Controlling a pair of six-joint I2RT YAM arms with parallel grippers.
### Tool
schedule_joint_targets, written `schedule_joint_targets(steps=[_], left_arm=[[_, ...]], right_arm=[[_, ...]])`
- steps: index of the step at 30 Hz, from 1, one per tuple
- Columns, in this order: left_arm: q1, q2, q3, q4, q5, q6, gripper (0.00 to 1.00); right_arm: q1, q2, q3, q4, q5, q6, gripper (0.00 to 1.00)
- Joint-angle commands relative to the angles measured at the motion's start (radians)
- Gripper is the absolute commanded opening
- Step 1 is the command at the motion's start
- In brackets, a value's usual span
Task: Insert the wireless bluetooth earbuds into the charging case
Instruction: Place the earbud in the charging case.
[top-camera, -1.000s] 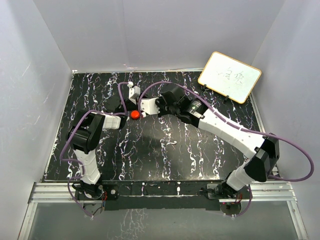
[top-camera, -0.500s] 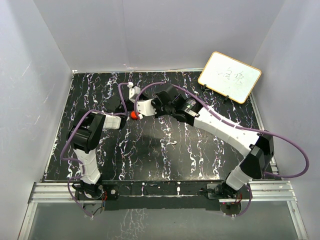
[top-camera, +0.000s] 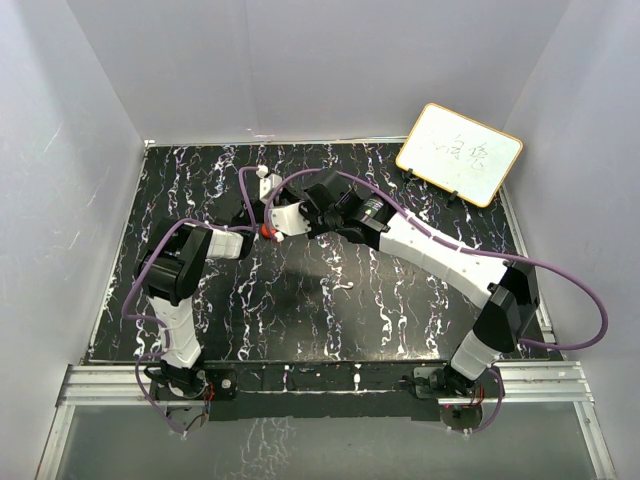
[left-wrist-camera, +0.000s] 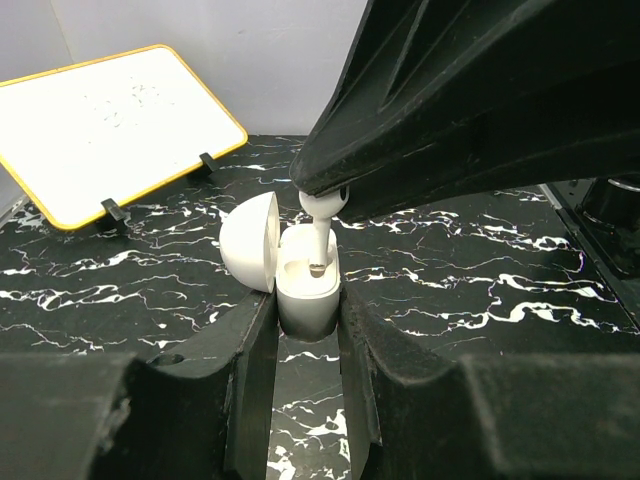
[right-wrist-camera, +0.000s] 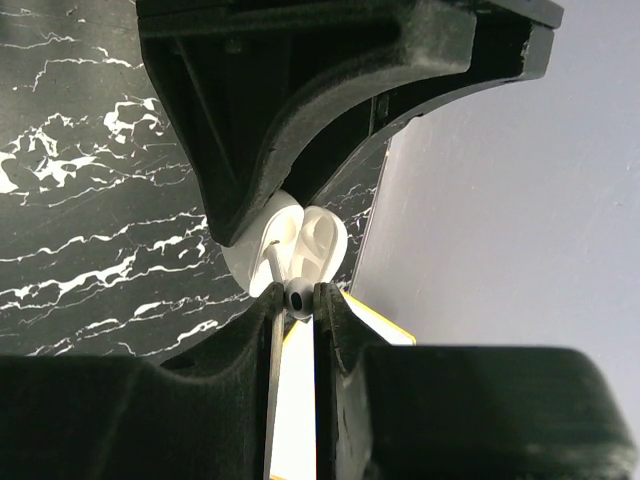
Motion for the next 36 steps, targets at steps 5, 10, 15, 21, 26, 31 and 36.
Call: schedule_joint_targets(steps=[5, 10, 15, 21, 26, 31, 36], left_arm=[[0.001, -0.009, -0.003, 0.161, 0.019, 0.035, 0.00], [0.001, -0.009, -0.005, 0.133, 0.031, 0.055, 0.00], [0.001, -0.002, -0.012, 0.135, 0.040, 0.057, 0.00], [0.001, 0.008, -0.014, 0.137, 0.047, 0.054, 0.00], [0.000, 0.014, -0.016, 0.135, 0.053, 0.055, 0.00], [-0.001, 0.013, -0.015, 0.097, 0.058, 0.083, 0.00], [0.000, 0.004, -0.022, 0.032, 0.060, 0.134, 0.00]], right_arm=[[0.024, 0.011, 0.066, -0.041, 0.043, -0.039, 0.00], [0.034, 0.028, 0.070, -0.059, 0.066, -0.048, 0.00], [0.043, 0.048, 0.081, -0.072, 0.067, -0.048, 0.00], [0.055, 0.072, 0.100, -0.088, 0.072, -0.056, 0.00], [0.068, 0.093, 0.122, -0.118, 0.099, -0.072, 0.00], [0.084, 0.108, 0.133, -0.144, 0.144, -0.089, 0.00], [0.093, 0.109, 0.139, -0.159, 0.153, -0.094, 0.00]])
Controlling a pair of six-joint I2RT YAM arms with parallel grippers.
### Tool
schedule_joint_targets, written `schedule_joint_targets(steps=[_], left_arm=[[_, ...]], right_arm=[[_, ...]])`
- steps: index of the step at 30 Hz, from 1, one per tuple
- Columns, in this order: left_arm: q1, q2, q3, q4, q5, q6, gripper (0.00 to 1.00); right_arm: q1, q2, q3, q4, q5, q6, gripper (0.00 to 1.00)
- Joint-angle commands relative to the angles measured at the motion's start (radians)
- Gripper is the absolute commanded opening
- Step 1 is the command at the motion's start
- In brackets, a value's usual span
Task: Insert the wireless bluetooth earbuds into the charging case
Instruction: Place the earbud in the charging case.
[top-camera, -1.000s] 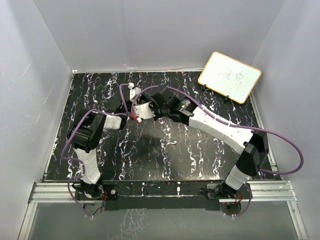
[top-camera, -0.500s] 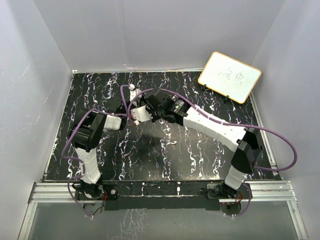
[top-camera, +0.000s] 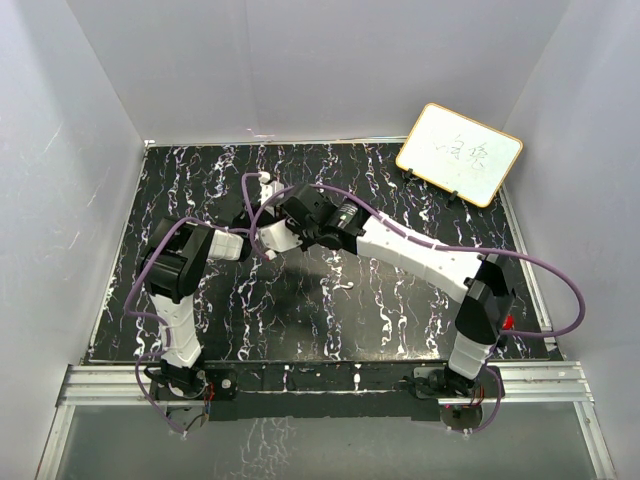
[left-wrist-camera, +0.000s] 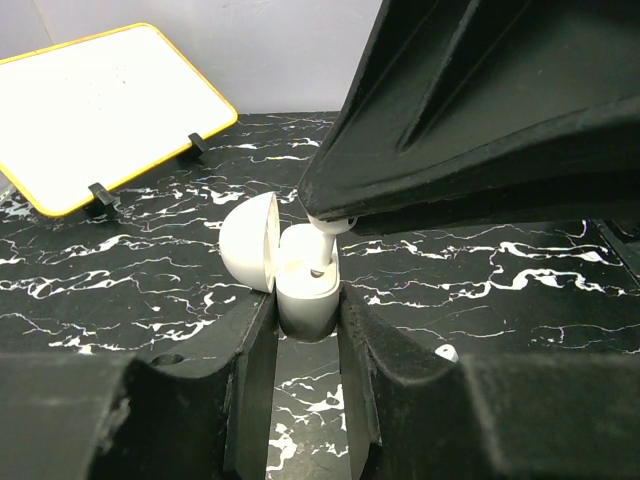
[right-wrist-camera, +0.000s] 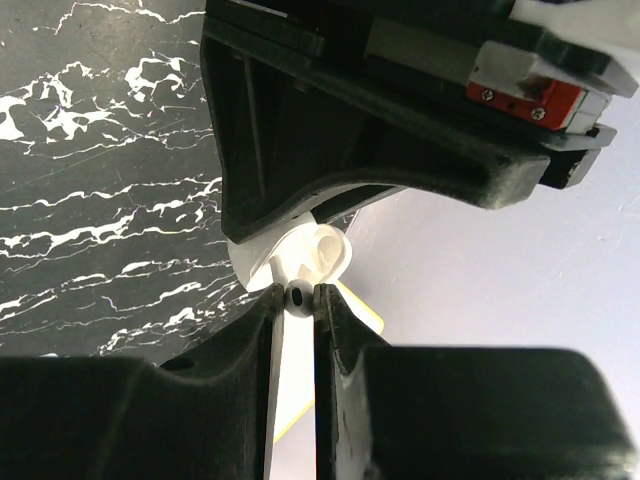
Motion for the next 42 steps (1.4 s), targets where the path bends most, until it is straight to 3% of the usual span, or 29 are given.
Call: schedule_joint_targets(steps=[1, 20, 28, 42], left_arm=[[0.000, -0.021, -0.008, 0.039, 0.012, 0.069, 0.00], [-0.006, -0.025, -0.012, 0.059, 0.002, 0.059, 0.00], [-0.006, -0.020, -0.013, 0.124, 0.002, 0.017, 0.00], [-0.008, -0.039, -0.033, 0.186, 0.034, 0.002, 0.00]], right_arm=[[0.014, -0.001, 0.056, -0.032, 0.012, -0.021, 0.00], [0.046, 0.073, 0.087, -0.033, 0.025, -0.005, 0.00], [0.046, 0.068, 0.079, -0.013, 0.029, 0.021, 0.16], [0.041, 0.047, 0.076, 0.013, 0.024, 0.043, 0.24]])
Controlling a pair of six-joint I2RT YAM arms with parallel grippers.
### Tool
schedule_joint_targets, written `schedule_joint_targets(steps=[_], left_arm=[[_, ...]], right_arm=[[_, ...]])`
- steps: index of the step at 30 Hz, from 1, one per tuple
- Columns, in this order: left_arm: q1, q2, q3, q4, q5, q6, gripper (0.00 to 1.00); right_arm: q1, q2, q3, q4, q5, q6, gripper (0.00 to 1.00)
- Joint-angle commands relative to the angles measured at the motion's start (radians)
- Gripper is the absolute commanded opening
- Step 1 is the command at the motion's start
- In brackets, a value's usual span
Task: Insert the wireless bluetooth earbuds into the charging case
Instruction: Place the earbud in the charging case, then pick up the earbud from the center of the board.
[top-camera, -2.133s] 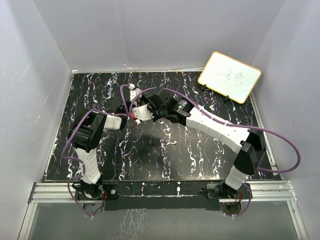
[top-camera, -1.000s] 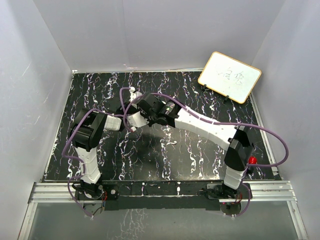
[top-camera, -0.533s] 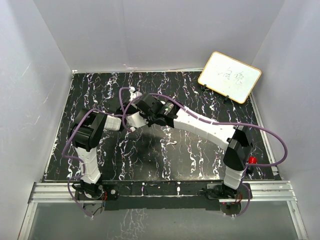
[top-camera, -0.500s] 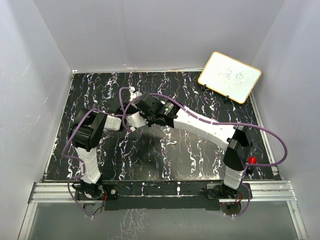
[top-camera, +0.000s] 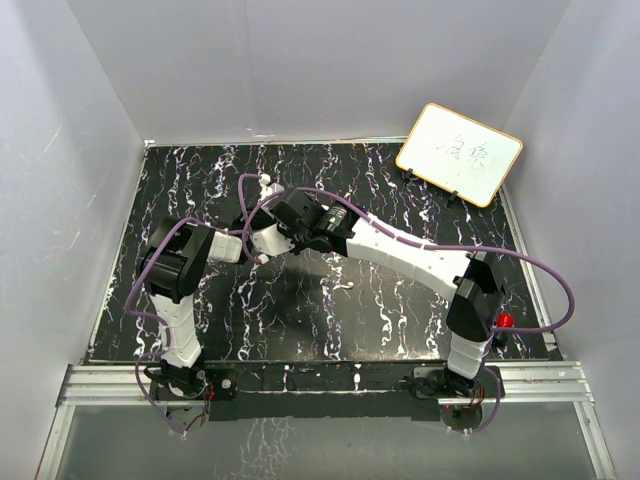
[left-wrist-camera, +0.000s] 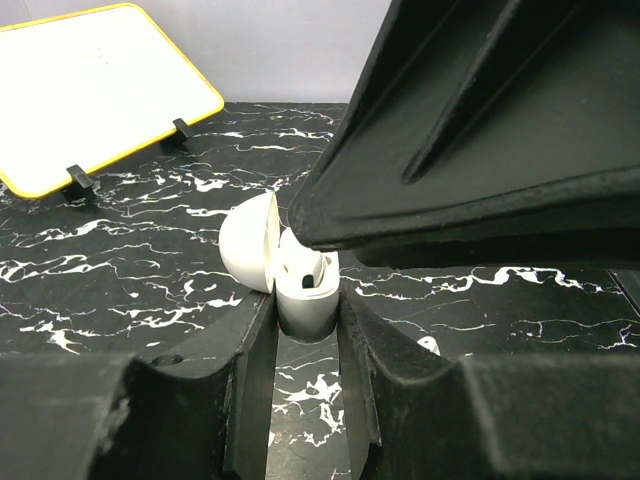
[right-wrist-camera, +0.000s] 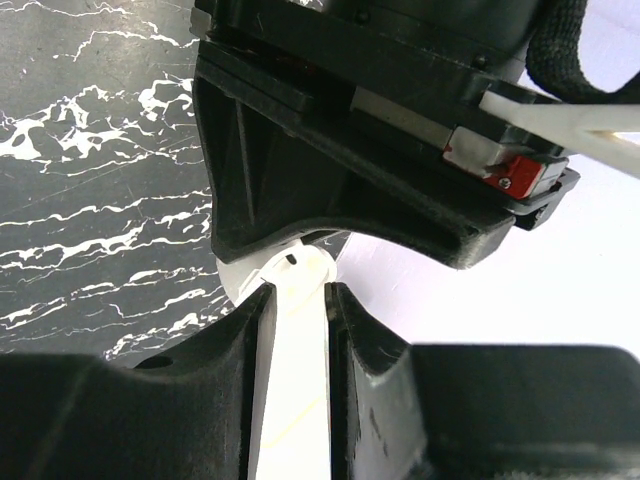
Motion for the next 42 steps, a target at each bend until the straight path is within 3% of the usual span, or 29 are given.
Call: schedule_joint_targets(steps=[1, 11, 18, 25, 28, 31, 36, 42], left_arm=[[-0.009, -0.041, -0.009, 0.185, 0.028, 0.016, 0.00], [-0.006, -0.030, -0.008, 0.184, -0.011, 0.015, 0.00], [0.019, -0.007, 0.006, 0.185, -0.077, 0.015, 0.00], [0.044, -0.021, -0.022, 0.184, -0.173, 0.032, 0.00], [0.046, -0.060, -0.053, 0.166, -0.209, 0.053, 0.00], [0.046, -0.111, -0.103, 0.129, -0.243, 0.081, 0.00], [0.045, -0.193, -0.167, 0.072, -0.271, 0.116, 0.00], [0.045, -0.236, -0.214, 0.096, -0.281, 0.080, 0.00]], right_arm=[[0.005, -0.009, 0.028, 0.042, 0.009, 0.024, 0.24], [-0.022, -0.128, 0.016, 0.102, 0.053, 0.105, 0.26], [-0.030, -0.305, -0.196, 0.291, 0.063, 0.233, 0.36], [-0.041, -0.367, -0.312, 0.406, 0.185, 0.659, 0.46], [-0.042, -0.357, -0.328, 0.309, 0.145, 0.814, 0.47], [-0.053, -0.340, -0.351, 0.252, 0.203, 0.982, 0.47], [-0.095, -0.334, -0.412, 0.177, 0.044, 1.280, 0.43], [-0.141, -0.378, -0.595, 0.292, -0.129, 1.584, 0.40]])
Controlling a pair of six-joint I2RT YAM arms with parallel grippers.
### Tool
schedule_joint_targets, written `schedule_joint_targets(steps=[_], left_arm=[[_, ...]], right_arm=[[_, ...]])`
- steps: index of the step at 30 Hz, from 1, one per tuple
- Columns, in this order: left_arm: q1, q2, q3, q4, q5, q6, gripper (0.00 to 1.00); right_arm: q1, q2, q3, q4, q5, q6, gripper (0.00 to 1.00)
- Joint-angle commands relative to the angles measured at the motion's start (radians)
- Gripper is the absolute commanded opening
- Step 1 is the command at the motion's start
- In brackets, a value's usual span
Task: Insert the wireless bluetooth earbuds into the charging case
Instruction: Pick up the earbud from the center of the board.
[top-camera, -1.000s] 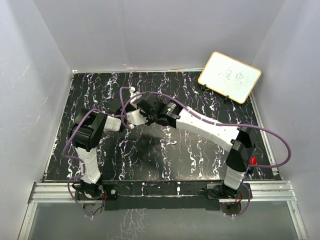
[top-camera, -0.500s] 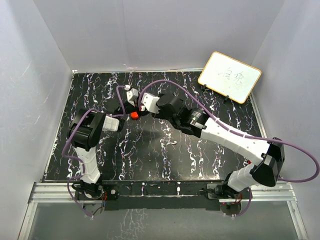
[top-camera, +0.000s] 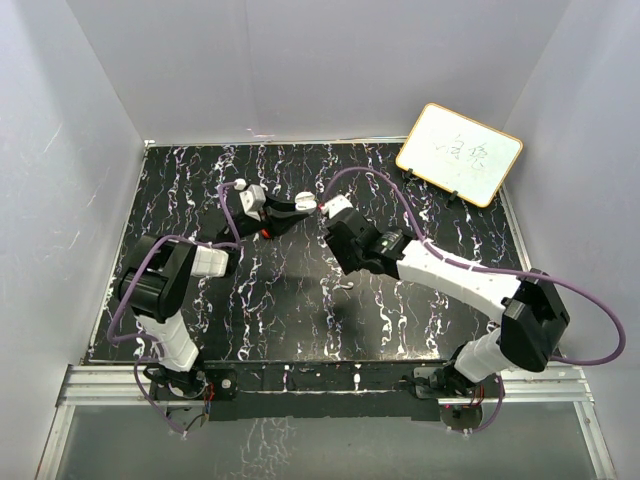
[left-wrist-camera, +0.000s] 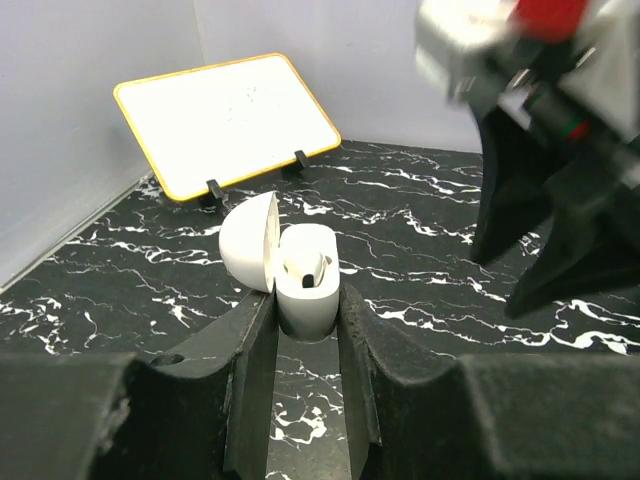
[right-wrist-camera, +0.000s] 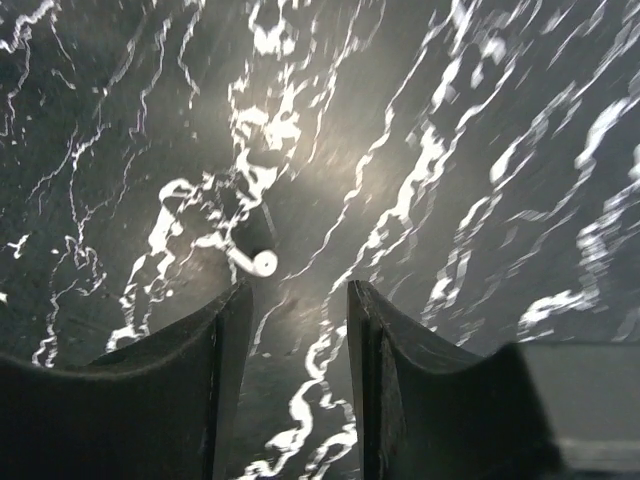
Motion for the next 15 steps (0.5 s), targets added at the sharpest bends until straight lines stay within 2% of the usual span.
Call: schedule_joint_targets(steps=[1, 5, 11, 15], left_arm=[[0.000, -0.057, -0.031, 0.106, -0.017, -0.007, 0.00], [0.000, -0.067, -0.044, 0.093, -0.019, -0.010, 0.00], [-0.001, -0.083, -0.061, 0.085, -0.022, -0.009, 0.00], [0.000, -0.082, -0.062, 0.084, -0.021, -0.007, 0.00]], right_arm=[[-0.016, -0.052, -0.112, 0.106, -0.117, 0.330, 0.40], [-0.016, -0.053, -0.213, 0.205, -0.103, 0.468, 0.39], [-0.016, -0.036, -0.280, 0.301, -0.078, 0.632, 0.36], [-0.016, -0.024, -0.297, 0.329, -0.045, 0.700, 0.45]])
